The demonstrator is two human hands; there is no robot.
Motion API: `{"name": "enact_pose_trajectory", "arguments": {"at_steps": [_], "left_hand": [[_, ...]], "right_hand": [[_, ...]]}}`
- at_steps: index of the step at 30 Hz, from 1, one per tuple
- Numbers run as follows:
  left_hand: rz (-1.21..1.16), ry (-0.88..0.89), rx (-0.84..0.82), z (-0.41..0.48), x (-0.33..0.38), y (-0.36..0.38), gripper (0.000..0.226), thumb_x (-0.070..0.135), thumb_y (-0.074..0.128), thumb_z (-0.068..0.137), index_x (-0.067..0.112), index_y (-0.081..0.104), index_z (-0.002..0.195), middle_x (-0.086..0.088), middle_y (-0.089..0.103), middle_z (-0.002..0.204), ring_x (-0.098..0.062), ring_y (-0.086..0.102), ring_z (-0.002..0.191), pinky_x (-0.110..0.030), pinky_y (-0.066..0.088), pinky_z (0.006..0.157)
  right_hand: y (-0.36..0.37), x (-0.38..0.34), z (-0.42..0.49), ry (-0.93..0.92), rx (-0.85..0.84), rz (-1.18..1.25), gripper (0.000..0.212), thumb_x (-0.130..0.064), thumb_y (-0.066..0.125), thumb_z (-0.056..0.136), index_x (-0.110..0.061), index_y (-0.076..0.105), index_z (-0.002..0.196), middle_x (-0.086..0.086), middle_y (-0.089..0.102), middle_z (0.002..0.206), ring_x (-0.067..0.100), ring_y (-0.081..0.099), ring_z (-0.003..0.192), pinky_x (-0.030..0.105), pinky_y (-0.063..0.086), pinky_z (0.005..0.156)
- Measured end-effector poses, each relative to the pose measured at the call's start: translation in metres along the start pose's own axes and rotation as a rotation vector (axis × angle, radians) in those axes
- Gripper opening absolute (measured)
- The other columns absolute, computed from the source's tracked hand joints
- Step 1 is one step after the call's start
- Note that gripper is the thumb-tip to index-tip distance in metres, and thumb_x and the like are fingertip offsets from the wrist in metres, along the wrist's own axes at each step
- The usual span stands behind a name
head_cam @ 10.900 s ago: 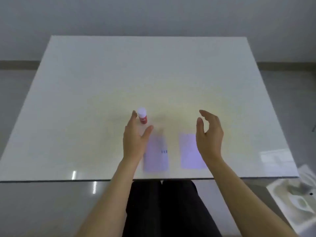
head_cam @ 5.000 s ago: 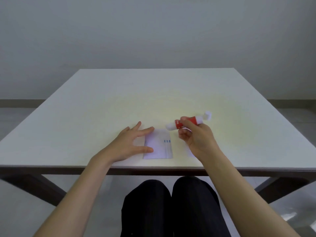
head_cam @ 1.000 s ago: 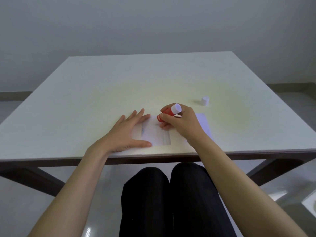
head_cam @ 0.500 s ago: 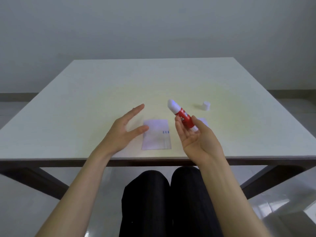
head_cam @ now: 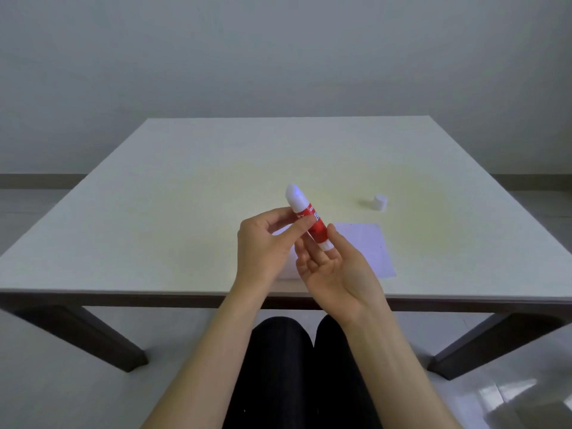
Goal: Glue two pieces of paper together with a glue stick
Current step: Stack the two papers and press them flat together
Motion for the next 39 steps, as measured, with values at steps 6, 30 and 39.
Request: {"name": "enact_pose_trajectory", "arguments": {"at_steps": [6, 30, 39], "left_hand": [[0.347, 0.047, 0.235, 0.056, 0.017, -0.042, 0.011, 0.043, 0.069, 0.067, 0.045, 0.068, 0.057, 0.026, 0.07, 0.067, 0.003, 0.064, 0.07, -0.023, 0.043, 0.064], [0.629, -0.049, 0.341, 0.088, -0.027, -0.065, 0.055, 0.047, 0.074, 0.066, 0.028, 0.059, 0.115, 0.01, 0.063, 0.111, -0.017, 0.062, 0.102, -0.036, 0.045, 0.085], [0.291, 0.256, 0.525, 0.011, -0.001, -0.031, 0.027, 0.032, 0.058, 0.086, 0.02, 0.052, 0.109, 0.006, 0.053, 0.101, -0.008, 0.055, 0.075, -0.024, 0.043, 0.062]], "right_hand": [[-0.016, -0.013, 0.002, -0.302, 0.114, -0.396, 0.017, -0.016, 0.056, 0.092, -0.015, 0.062, 0.108, 0.005, 0.064, 0.101, 0.019, 0.067, 0.083, 0.025, 0.05, 0.067], [-0.001, 0.035, -0.015, -1.433, -0.152, -2.272, 0.025, 0.003, 0.072, 0.046, -0.015, 0.057, 0.055, -0.001, 0.05, 0.061, 0.02, 0.043, 0.054, 0.026, 0.036, 0.054], [0.003, -0.063, -0.036, -1.032, 0.159, -1.119, 0.013, -0.008, 0.064, 0.086, -0.016, 0.066, 0.076, 0.001, 0.071, 0.062, 0.008, 0.071, 0.063, 0.009, 0.047, 0.061]]}}
Point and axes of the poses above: each hand's wrist, its own z-axis towards the middle knuckle, its own y-axis out of the palm, x = y × z, the point moved 4 cm from there along z, towards the middle knuckle
